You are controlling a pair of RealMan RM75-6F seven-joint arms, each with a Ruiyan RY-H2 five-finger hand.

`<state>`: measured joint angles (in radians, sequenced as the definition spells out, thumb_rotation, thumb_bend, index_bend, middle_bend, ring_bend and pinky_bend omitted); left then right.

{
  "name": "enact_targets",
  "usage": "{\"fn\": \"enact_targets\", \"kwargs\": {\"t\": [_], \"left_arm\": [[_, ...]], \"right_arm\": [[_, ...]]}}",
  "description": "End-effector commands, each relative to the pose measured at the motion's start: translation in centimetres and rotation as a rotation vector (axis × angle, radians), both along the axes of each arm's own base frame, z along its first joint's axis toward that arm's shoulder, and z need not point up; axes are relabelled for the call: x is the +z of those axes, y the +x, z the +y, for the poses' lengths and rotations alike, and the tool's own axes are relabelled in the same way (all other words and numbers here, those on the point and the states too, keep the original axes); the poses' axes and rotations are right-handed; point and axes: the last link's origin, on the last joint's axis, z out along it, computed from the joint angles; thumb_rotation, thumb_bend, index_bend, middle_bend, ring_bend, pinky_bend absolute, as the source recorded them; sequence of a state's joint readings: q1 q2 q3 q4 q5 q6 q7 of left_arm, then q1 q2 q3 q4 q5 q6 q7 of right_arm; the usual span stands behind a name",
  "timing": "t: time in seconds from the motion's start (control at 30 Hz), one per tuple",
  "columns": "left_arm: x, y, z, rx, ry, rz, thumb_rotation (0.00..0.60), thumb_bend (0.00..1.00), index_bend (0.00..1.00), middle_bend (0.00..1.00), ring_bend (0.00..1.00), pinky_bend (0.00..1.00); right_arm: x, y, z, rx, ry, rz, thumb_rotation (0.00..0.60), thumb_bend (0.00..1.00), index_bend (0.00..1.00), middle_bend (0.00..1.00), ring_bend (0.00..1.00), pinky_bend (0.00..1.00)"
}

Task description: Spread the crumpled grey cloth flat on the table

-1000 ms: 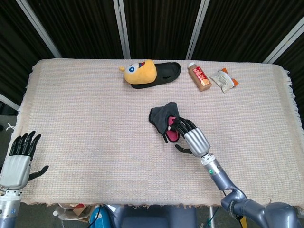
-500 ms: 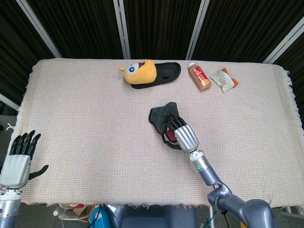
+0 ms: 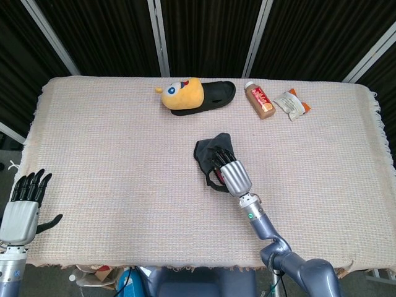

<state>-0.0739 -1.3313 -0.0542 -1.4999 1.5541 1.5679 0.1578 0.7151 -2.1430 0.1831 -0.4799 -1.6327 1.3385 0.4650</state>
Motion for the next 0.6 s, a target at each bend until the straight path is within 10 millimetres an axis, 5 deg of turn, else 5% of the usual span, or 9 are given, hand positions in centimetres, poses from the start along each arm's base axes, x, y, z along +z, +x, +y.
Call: {"fn": "enact_targets", "kwargs": {"t": [0.03,0.6], "left_arm": [[-0.03,0.05,-0.03,-0.002,-0.001,-0.001,0.600,0.00,0.00,0.00,0.00,0.00],[0.08,0.51,-0.40,-0.017,-0.004,-0.014,0.600,0.00,0.00,0.00,0.00,0.00]], "right_arm": [[0.19,0.40,0.07,0.016,-0.015,-0.023,0.600,0.24,0.36,0.18,0.11,0.19],[0.96,1.03,0.63,0.054,-0.040,-0.061,0.600,0.35,0.43,0.21,0.12,0.19]]}}
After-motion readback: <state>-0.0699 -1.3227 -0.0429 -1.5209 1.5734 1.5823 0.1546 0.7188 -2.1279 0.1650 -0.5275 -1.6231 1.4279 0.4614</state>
